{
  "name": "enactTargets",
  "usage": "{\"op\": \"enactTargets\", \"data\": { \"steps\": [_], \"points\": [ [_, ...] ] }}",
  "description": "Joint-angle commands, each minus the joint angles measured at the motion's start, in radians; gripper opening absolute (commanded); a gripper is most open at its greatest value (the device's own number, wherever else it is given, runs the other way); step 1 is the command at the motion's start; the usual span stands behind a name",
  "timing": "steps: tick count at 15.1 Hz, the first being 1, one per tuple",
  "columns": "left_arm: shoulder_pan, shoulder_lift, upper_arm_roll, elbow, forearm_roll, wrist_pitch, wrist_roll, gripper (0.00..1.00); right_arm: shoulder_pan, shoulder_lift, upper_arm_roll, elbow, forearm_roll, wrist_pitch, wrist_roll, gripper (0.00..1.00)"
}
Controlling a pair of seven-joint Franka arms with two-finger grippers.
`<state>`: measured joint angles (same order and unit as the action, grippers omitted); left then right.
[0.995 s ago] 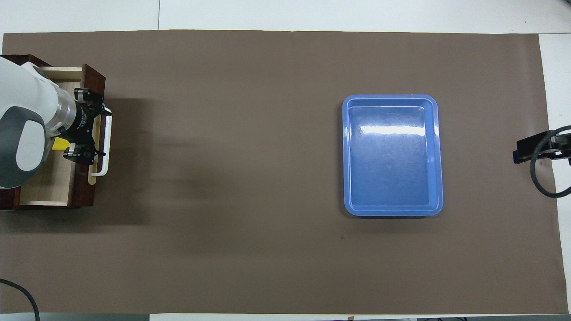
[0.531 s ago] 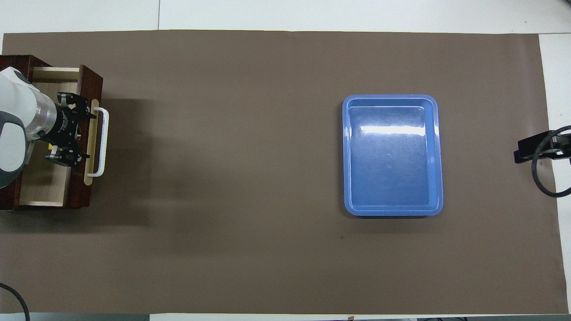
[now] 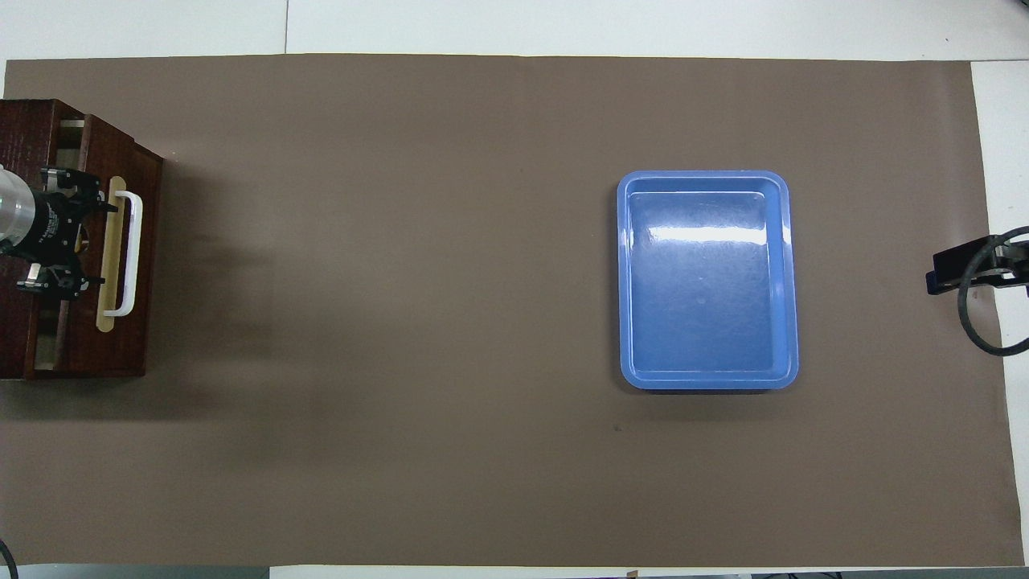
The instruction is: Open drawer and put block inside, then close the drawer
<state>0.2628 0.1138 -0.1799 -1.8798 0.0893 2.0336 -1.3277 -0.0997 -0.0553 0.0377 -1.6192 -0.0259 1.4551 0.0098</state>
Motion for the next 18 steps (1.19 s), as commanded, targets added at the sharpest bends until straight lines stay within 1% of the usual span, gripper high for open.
{"op": "enactTargets", "data": {
  "steps": [1,14,18],
  "points": [
    [0.038,-0.008,-0.003,-0.010,0.021,0.017,0.059,1.00,0.002,-0.009,0.002,-0.004,-0.003,0.010,0.001,1.00],
    [0.056,-0.006,-0.003,-0.009,0.021,0.039,0.071,1.00,0.003,-0.011,0.002,-0.005,-0.002,0.008,0.001,1.00],
    [0.056,-0.005,-0.003,0.008,0.021,0.031,0.067,1.00,0.002,-0.011,0.004,-0.007,-0.002,0.008,-0.001,1.00]
  ]
}}
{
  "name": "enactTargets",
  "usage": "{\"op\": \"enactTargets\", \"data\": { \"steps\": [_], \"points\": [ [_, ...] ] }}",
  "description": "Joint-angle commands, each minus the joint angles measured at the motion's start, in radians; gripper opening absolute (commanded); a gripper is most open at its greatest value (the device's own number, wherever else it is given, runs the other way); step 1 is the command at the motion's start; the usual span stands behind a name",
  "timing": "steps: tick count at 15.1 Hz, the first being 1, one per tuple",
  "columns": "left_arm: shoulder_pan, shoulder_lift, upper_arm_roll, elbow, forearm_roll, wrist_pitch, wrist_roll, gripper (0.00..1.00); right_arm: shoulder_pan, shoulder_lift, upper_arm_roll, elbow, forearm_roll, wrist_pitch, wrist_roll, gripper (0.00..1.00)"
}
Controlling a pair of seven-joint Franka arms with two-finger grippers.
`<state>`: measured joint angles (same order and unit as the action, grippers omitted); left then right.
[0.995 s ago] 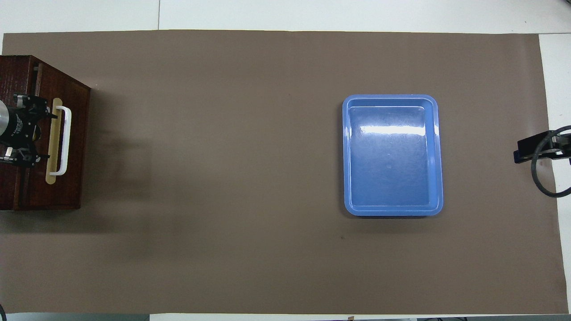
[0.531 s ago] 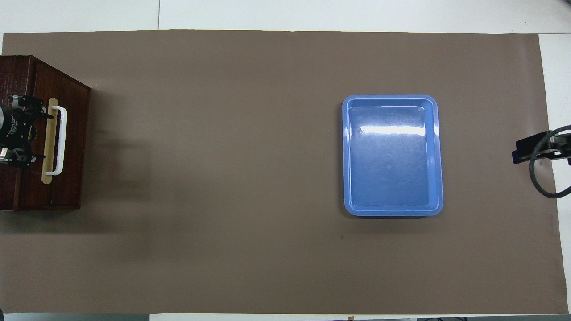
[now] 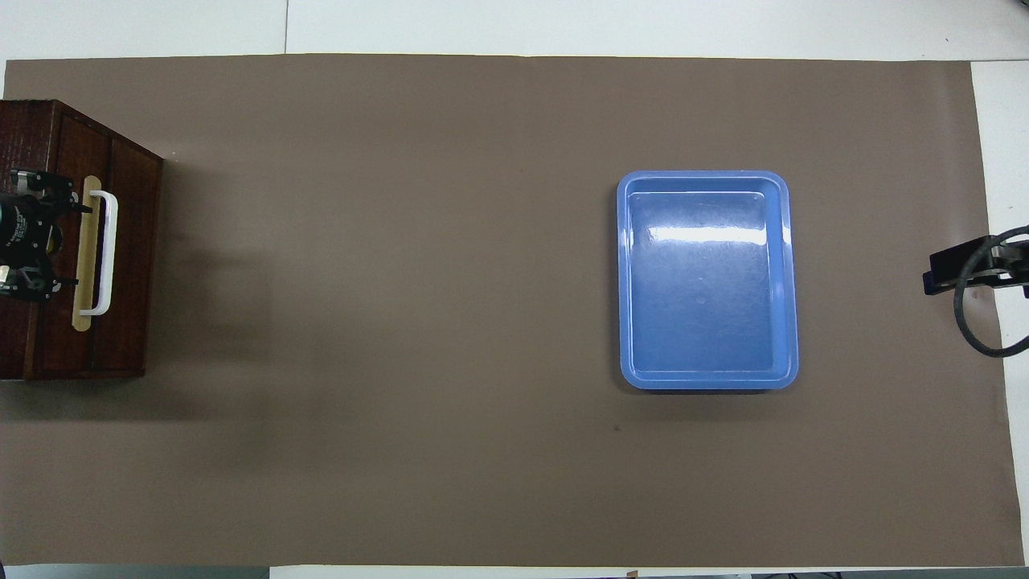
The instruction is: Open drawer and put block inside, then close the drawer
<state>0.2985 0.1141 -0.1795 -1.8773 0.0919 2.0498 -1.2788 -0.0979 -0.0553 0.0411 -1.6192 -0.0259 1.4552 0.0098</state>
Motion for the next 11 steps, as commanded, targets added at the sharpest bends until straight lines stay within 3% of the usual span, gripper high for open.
{"op": "enactTargets", "data": {
  "steps": [1,11],
  "points": [
    [0.021,-0.005,-0.003,0.004,0.019,0.016,0.018,1.00,0.000,-0.011,-0.001,-0.005,-0.002,0.008,-0.001,1.00],
    [0.019,-0.005,-0.003,0.004,0.123,0.015,0.015,1.00,0.000,-0.011,-0.001,-0.005,-0.002,0.008,-0.001,1.00]
  ]
}}
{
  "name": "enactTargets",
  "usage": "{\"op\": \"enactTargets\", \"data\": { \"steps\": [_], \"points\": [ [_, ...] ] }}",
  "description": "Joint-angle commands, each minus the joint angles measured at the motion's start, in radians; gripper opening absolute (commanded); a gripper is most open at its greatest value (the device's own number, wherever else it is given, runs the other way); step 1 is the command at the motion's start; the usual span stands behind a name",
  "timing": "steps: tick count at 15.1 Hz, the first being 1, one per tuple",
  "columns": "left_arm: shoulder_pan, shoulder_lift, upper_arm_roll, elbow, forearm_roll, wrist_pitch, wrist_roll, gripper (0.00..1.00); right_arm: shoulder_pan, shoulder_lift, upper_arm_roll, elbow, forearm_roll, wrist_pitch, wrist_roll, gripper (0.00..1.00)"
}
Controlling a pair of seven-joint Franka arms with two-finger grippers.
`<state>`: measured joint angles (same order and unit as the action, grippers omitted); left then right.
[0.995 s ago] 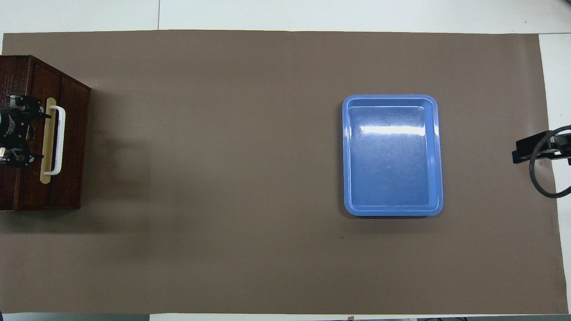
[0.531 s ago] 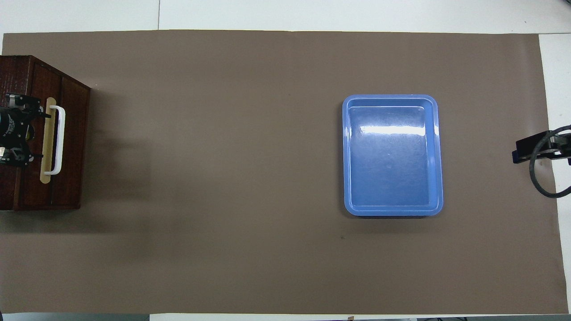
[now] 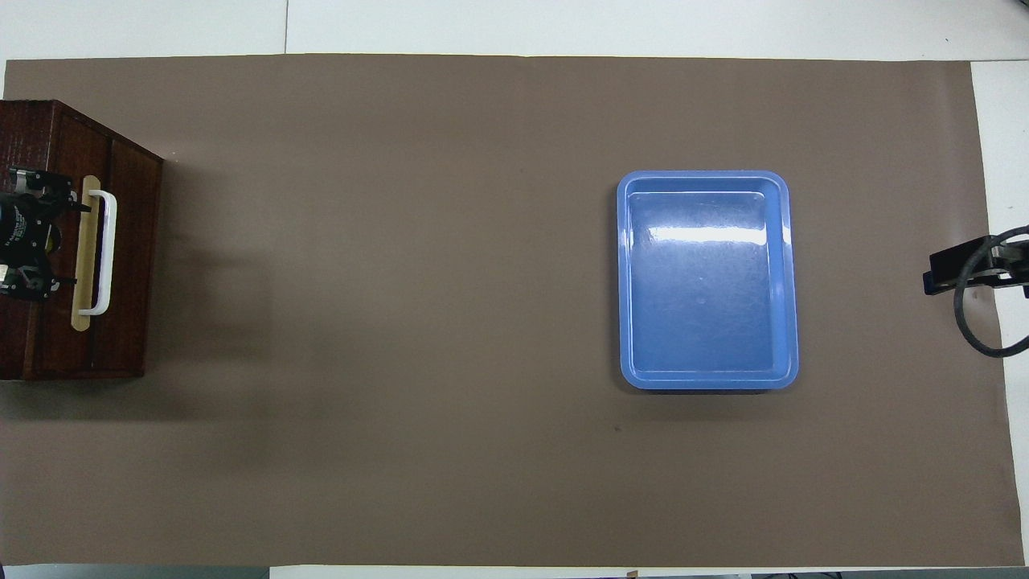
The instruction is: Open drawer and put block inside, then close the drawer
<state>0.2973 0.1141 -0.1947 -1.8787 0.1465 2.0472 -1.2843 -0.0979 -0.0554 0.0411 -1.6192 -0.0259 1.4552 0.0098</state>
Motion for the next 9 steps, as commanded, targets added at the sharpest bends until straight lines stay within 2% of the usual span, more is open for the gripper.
{"op": "enactTargets", "data": {
  "steps": [1,6,9],
  "points": [
    [0.017,-0.007,0.011,0.006,0.067,0.010,0.020,1.00,-0.002,-0.009,-0.001,-0.005,-0.002,0.008,-0.001,1.00],
    [-0.003,-0.043,-0.005,0.042,0.032,-0.080,0.031,1.00,0.000,-0.009,-0.001,-0.004,-0.002,0.010,-0.001,1.00],
    [-0.029,-0.089,-0.011,0.059,-0.039,-0.129,0.150,1.00,0.000,-0.011,-0.001,-0.004,-0.002,0.008,-0.001,1.00]
  ]
}}
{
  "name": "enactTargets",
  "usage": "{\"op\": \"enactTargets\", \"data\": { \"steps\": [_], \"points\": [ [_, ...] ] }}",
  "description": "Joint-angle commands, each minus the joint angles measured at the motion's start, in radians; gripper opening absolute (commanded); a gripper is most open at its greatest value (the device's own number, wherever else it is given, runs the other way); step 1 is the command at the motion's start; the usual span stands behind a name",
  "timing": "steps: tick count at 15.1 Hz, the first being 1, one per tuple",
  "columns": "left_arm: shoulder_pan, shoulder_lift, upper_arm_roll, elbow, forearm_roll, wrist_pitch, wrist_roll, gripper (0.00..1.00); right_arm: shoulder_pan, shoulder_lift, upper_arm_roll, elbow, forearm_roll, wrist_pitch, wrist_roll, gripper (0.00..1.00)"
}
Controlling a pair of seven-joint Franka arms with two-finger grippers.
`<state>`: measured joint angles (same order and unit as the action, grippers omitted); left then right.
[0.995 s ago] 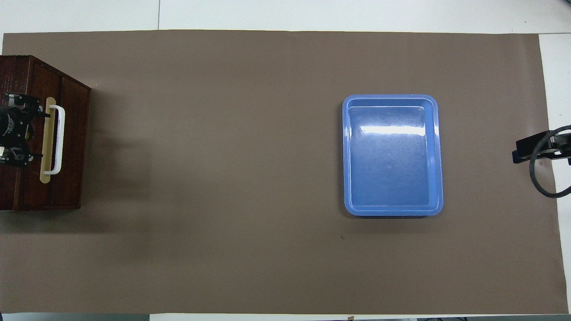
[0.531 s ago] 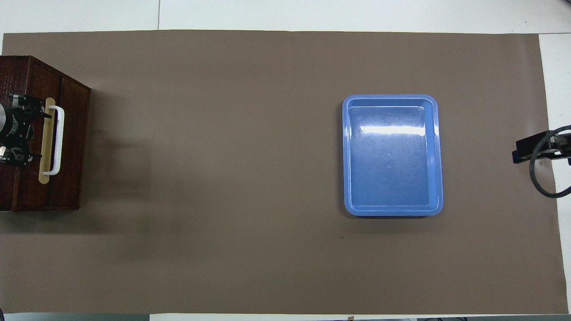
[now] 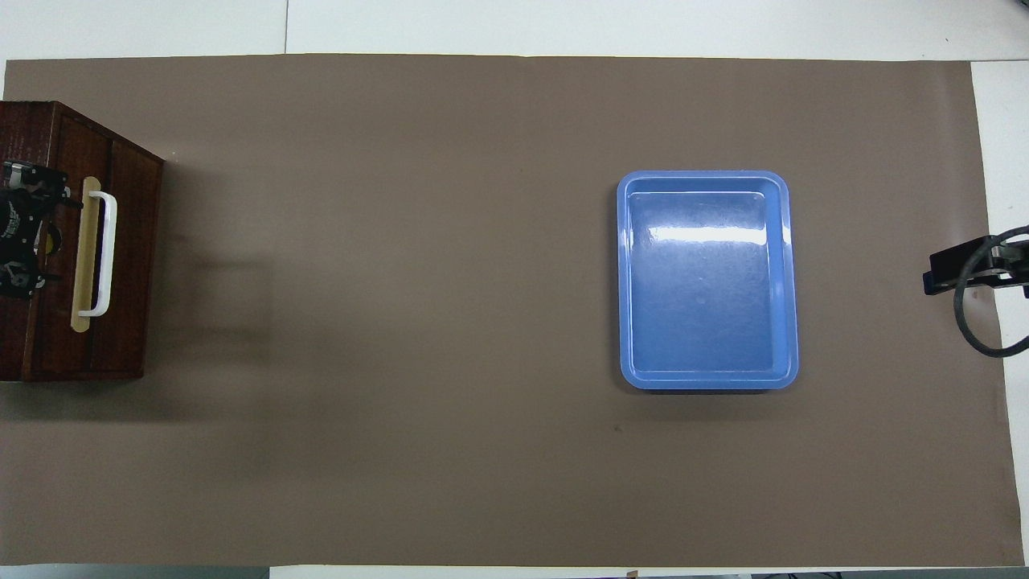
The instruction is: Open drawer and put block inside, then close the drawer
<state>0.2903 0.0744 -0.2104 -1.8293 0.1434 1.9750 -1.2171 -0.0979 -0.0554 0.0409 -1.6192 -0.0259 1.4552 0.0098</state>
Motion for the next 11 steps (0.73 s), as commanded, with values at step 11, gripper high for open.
{"op": "enactTargets", "data": {
  "steps": [11],
  "points": [
    [-0.031,-0.166,0.005,0.117,-0.232,-0.266,0.860,1.00,-0.003,-0.009,-0.001,-0.001,-0.002,0.008,0.001,1.00]
  ]
}}
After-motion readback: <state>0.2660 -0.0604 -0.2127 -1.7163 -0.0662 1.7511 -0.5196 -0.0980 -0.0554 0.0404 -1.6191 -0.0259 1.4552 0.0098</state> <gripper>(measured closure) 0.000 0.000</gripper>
